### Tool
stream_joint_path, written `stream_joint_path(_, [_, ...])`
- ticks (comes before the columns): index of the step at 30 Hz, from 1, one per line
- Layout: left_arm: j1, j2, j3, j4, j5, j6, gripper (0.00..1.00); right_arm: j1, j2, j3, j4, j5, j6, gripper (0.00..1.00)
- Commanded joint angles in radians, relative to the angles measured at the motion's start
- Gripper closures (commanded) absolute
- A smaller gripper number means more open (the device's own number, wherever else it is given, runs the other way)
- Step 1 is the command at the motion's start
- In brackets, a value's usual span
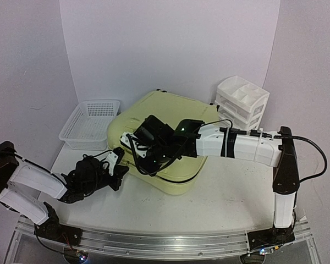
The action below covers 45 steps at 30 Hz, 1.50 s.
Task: Open, take out, and arrange the luggage
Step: Open the zipper on the luggage.
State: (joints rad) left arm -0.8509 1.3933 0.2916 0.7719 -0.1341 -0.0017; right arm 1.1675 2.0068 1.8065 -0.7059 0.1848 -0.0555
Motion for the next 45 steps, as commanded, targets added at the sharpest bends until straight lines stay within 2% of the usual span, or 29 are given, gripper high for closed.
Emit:
stream_joint_path(1, [0.064,-0.126,0.111,-0.243,-0.038,-0.131,1.00,-0.003,-0.169,0.000,0.162,0.043,0.102,1.00])
stream_joint_path(6, [0.195,-0.224,0.104,-0.393,0.060,-0.263,1.00,-0.003,-0.232,-0.094,0.154,0.042,0.098,1.00])
stream_joint_path(10, [0.230,-0.265,0.136,-0.505,0.076,-0.282,1.00,-0.003,-0.291,-0.188,0.137,-0.065,0.064,1.00])
stream_joint_path(16, [0.283,-0.291,0.186,-0.623,0.127,-0.315,1.00,-0.003,-0.332,-0.235,0.021,-0.171,-0.014,1.00])
stream_joint_path(20, [0.309,-0.300,0.229,-0.677,0.196,-0.290,1.00,0.000,-0.364,-0.264,-0.031,-0.324,-0.054,1.00])
stream_joint_path(30, [0.394,-0.204,0.377,-0.855,0.358,-0.196,1.00,0.060,-0.365,-0.263,-0.142,-0.503,-0.133,1.00])
stream_joint_path(45, [0.516,0.013,0.614,-0.985,0.445,-0.056,1.00,0.152,-0.432,-0.266,-0.193,-0.444,-0.186,1.00])
